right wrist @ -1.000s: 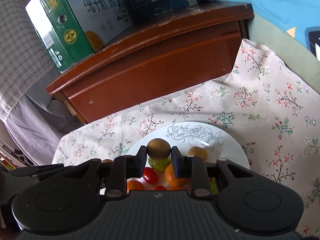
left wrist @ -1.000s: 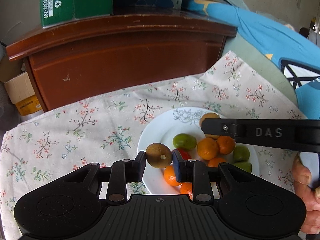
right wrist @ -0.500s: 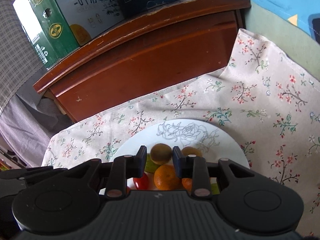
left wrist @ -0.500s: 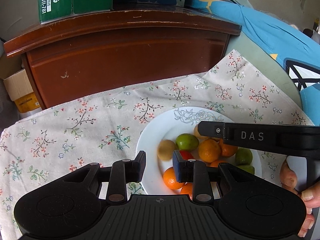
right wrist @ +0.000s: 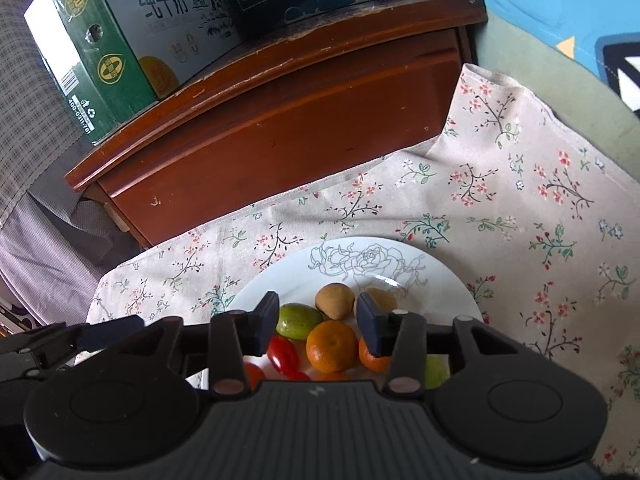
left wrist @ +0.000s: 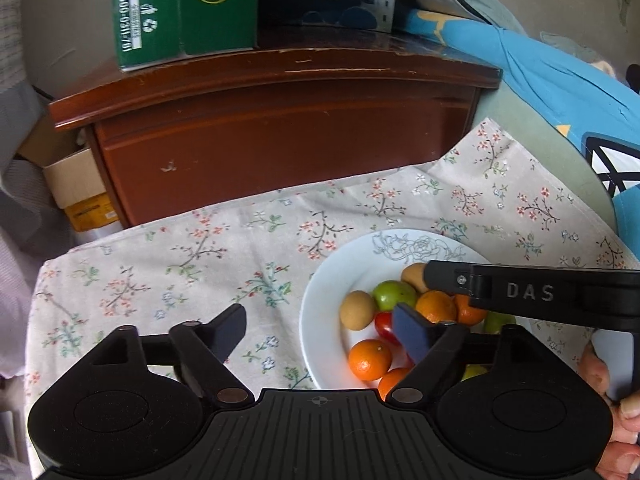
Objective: Organize fruits
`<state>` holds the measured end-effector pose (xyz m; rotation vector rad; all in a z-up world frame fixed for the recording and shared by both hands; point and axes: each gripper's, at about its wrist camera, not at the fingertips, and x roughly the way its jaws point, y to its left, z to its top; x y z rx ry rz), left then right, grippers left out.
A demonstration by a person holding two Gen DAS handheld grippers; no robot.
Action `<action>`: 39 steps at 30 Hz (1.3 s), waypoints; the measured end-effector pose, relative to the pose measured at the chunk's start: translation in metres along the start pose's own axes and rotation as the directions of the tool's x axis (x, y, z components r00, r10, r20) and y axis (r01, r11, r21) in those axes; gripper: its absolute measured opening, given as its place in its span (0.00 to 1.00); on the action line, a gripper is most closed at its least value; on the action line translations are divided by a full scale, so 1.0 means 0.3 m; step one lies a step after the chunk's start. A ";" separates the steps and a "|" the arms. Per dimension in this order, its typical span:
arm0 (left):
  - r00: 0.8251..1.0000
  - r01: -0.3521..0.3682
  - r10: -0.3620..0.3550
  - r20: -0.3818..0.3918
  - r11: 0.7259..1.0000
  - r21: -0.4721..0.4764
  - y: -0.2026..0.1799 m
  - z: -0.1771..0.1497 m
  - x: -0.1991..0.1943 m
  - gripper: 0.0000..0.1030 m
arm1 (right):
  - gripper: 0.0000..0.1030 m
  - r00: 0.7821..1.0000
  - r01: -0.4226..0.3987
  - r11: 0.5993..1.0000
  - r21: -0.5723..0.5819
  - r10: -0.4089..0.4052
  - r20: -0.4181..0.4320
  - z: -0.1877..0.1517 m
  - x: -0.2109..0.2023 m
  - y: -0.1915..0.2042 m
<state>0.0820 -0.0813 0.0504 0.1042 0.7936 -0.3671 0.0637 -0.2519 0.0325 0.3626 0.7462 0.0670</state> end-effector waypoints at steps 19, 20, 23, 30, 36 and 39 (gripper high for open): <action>0.997 -0.074 0.073 -0.022 0.997 -0.032 0.017 -0.011 -0.138 0.87 | 0.67 0.993 0.121 0.992 0.035 -0.121 -0.004 -0.042 -0.196 0.025; 0.997 -0.078 0.077 -0.024 0.997 -0.030 0.015 -0.014 -0.145 0.87 | 0.68 0.992 0.126 0.991 0.040 -0.126 -0.008 -0.047 -0.206 0.025; 0.996 -0.085 0.084 -0.028 0.996 -0.032 0.015 -0.025 -0.169 0.88 | 0.70 0.990 0.142 0.988 0.053 -0.141 -0.016 -0.060 -0.233 0.028; 0.993 -0.109 0.107 -0.043 0.993 -0.054 0.020 -0.061 -0.209 0.91 | 0.78 0.987 0.161 0.986 0.043 -0.160 -0.033 -0.105 -0.285 0.054; 0.990 -0.130 0.126 -0.070 0.990 -0.054 0.016 -0.089 -0.219 0.91 | 0.81 0.980 0.189 0.982 0.010 -0.188 -0.058 -0.145 -0.303 0.073; 0.989 -0.131 0.126 -0.083 0.990 -0.059 0.011 -0.102 -0.222 0.92 | 0.84 0.978 0.199 0.980 0.020 -0.197 -0.070 -0.161 -0.312 0.071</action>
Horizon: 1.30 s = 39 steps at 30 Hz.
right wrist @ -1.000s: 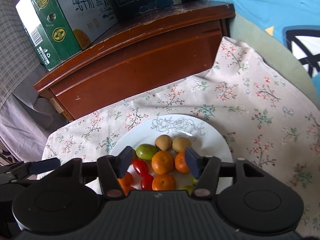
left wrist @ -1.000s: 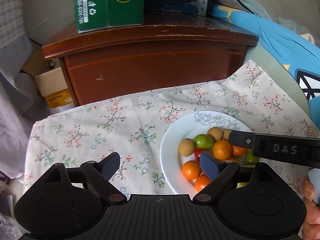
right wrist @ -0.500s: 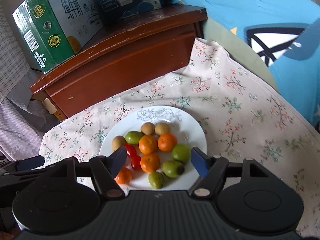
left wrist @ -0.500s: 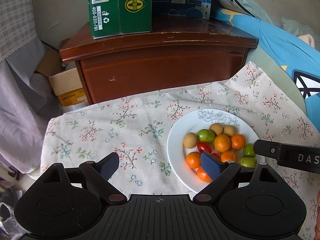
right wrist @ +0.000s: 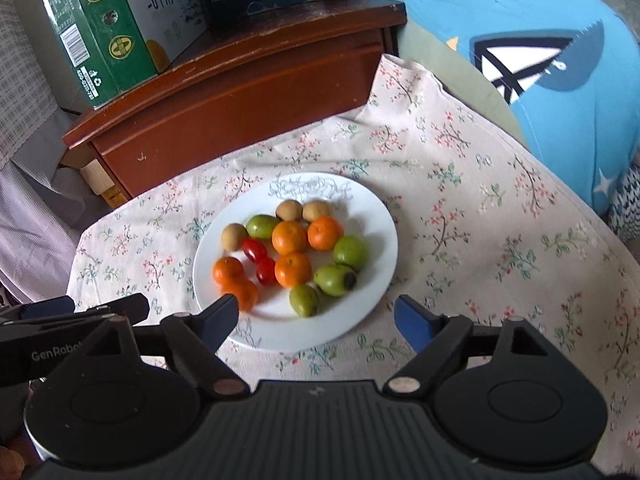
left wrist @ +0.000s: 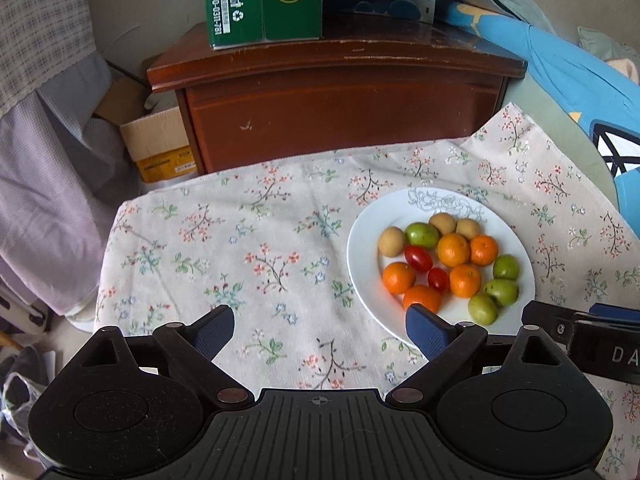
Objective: Organize fruits
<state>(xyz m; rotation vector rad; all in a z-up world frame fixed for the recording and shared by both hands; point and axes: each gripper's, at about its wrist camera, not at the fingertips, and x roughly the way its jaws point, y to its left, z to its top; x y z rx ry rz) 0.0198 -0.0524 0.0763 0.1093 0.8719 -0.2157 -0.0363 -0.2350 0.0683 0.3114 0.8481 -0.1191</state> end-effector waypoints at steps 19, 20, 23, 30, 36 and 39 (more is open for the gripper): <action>0.998 -0.044 0.045 -0.052 0.999 0.004 -0.033 -0.033 0.025 0.92 | 0.91 0.993 0.108 0.994 -0.005 -0.108 -0.038 -0.025 0.037 -0.011; 0.997 -0.048 0.048 -0.056 0.999 0.003 -0.033 -0.033 0.030 0.92 | 0.91 0.993 0.113 0.994 -0.003 -0.113 -0.037 -0.024 0.039 -0.012; 0.997 -0.048 0.048 -0.063 0.999 0.001 -0.035 -0.033 0.039 0.92 | 0.91 0.991 0.127 0.992 0.008 -0.127 -0.039 -0.021 0.051 -0.017; 0.996 -0.050 0.050 -0.072 0.999 0.010 -0.046 -0.035 0.054 0.92 | 0.91 0.988 0.148 0.989 0.003 -0.148 -0.050 -0.029 0.075 -0.015; 0.995 -0.064 0.065 -0.078 0.998 0.014 -0.054 -0.038 0.066 0.92 | 0.91 0.984 0.170 0.984 -0.051 -0.172 -0.041 -0.040 0.087 0.011; 0.993 -0.078 0.080 -0.085 0.997 0.019 -0.055 -0.040 0.076 0.92 | 0.91 0.983 0.175 0.982 -0.077 -0.178 -0.037 -0.046 0.091 0.024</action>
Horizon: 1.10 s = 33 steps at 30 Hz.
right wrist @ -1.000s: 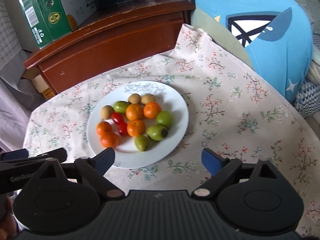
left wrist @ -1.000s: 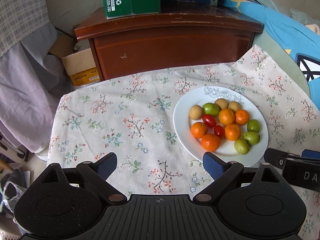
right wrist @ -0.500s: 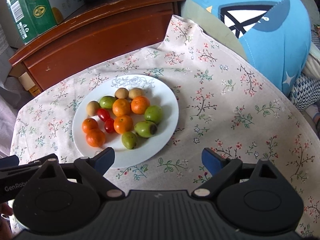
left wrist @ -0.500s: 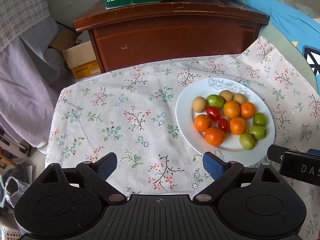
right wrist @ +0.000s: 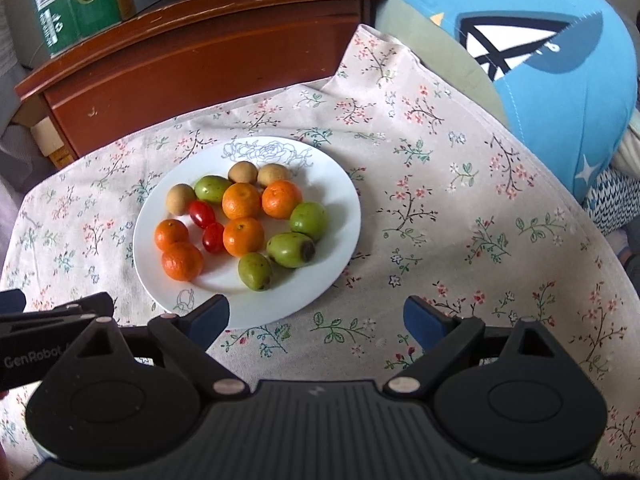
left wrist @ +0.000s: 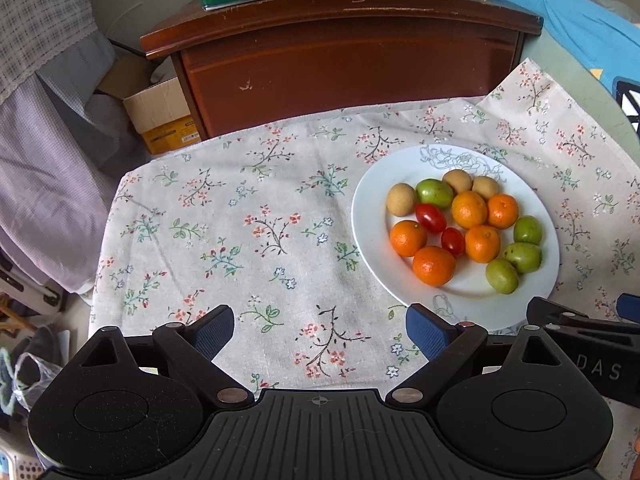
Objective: Organize fruits
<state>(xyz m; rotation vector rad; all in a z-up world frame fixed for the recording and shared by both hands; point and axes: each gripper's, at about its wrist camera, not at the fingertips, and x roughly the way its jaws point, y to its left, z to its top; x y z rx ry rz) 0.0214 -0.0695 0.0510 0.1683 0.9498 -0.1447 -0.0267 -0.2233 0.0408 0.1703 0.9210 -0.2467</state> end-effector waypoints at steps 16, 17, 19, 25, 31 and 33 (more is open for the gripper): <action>0.999 -0.031 0.031 -0.014 0.999 0.009 0.000 0.000 0.032 0.92 | 0.91 1.000 0.013 1.000 -0.023 -0.013 -0.006 -0.007 0.031 0.019; 0.999 -0.033 0.033 -0.014 0.999 0.010 -0.001 0.000 0.033 0.92 | 0.91 1.000 0.013 1.000 -0.024 -0.013 -0.005 -0.006 0.031 0.019; 0.999 -0.037 0.038 -0.015 0.999 0.012 -0.001 0.000 0.036 0.92 | 0.91 1.000 0.014 0.999 -0.028 -0.014 -0.004 -0.007 0.033 0.021; 0.998 -0.052 0.052 -0.020 0.998 0.018 -0.001 -0.003 0.040 0.92 | 0.91 1.000 0.016 0.999 -0.039 -0.016 -0.007 -0.012 0.038 0.030; 0.998 -0.064 0.065 -0.022 0.998 0.027 0.001 -0.010 0.037 0.91 | 0.91 1.000 0.011 0.999 -0.047 -0.012 -0.006 -0.018 0.039 0.036; 0.997 -0.070 0.071 -0.024 0.997 0.031 0.001 -0.013 0.035 0.91 | 0.91 1.000 0.008 0.999 -0.049 -0.009 -0.008 -0.022 0.039 0.039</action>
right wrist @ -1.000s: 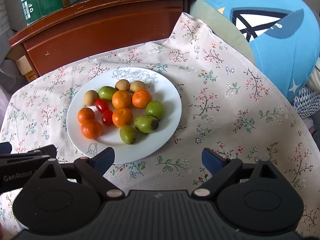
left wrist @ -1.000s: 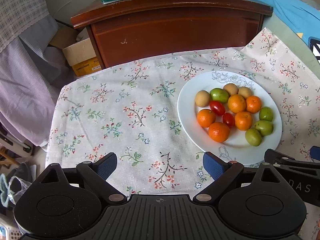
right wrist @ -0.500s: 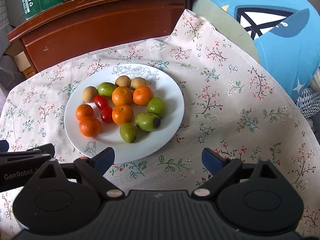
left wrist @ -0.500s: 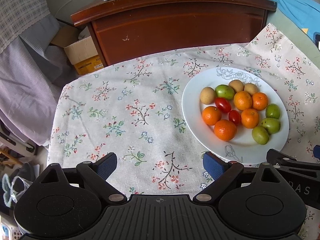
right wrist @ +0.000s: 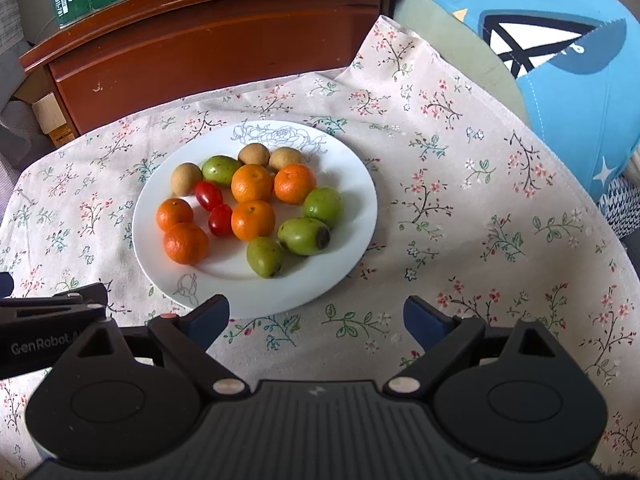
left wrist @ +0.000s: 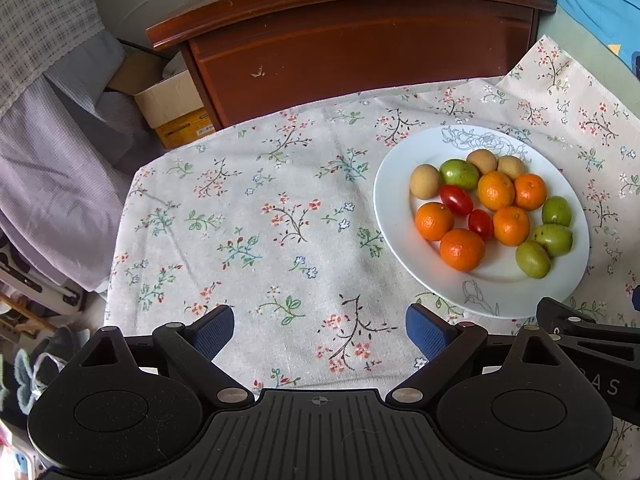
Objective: Organize fruits
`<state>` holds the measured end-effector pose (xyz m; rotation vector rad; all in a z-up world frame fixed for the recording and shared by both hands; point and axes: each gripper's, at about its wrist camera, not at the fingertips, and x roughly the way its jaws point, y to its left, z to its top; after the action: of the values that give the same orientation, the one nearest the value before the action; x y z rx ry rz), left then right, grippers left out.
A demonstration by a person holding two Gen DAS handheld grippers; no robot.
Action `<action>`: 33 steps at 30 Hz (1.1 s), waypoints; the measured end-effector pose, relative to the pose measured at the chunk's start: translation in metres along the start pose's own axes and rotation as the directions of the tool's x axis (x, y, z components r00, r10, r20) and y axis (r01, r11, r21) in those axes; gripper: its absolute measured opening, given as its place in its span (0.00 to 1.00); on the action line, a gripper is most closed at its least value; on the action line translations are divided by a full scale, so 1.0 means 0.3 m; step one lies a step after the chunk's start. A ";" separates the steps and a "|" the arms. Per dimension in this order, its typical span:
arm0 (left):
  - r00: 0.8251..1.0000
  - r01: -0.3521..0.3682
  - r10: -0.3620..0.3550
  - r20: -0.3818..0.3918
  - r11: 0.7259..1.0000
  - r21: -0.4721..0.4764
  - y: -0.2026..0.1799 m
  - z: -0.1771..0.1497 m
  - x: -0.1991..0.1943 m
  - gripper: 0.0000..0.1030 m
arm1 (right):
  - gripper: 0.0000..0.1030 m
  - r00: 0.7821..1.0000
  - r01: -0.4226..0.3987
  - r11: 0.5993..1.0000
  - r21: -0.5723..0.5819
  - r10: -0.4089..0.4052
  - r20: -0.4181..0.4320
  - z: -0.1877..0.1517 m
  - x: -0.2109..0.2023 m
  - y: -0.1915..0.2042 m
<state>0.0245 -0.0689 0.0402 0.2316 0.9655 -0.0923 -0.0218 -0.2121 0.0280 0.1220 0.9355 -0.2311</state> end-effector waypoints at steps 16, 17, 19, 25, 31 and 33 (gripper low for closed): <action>1.000 0.006 -0.006 -0.003 1.000 0.010 0.025 -0.077 -0.042 0.91 | 0.91 0.999 -0.045 0.998 -0.033 0.046 0.021 -0.075 -0.040 0.009; 1.000 0.007 -0.007 -0.003 1.000 0.007 0.028 -0.083 -0.045 0.91 | 0.91 0.999 -0.047 0.998 -0.037 0.048 0.023 -0.080 -0.044 0.011; 1.000 0.009 -0.009 -0.004 1.000 0.001 0.036 -0.098 -0.051 0.91 | 0.91 0.998 -0.054 0.998 -0.043 0.056 0.029 -0.091 -0.051 0.014; 1.000 0.010 -0.011 -0.028 1.000 -0.028 0.064 -0.147 -0.054 0.91 | 0.91 0.995 -0.093 0.994 -0.060 0.095 0.035 -0.134 -0.055 0.025; 0.999 0.008 -0.010 -0.046 0.998 -0.059 0.098 -0.200 -0.059 0.92 | 0.91 0.991 -0.121 0.989 -0.080 0.124 0.040 -0.182 -0.061 0.047; 0.999 0.006 -0.009 -0.052 0.998 -0.069 0.111 -0.216 -0.062 0.92 | 0.91 0.990 -0.132 0.988 -0.078 0.136 0.042 -0.196 -0.062 0.053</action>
<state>-0.0321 -0.0217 0.0253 0.1674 1.0195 -0.0602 -0.0745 -0.1821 0.0086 0.1088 0.8838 -0.0740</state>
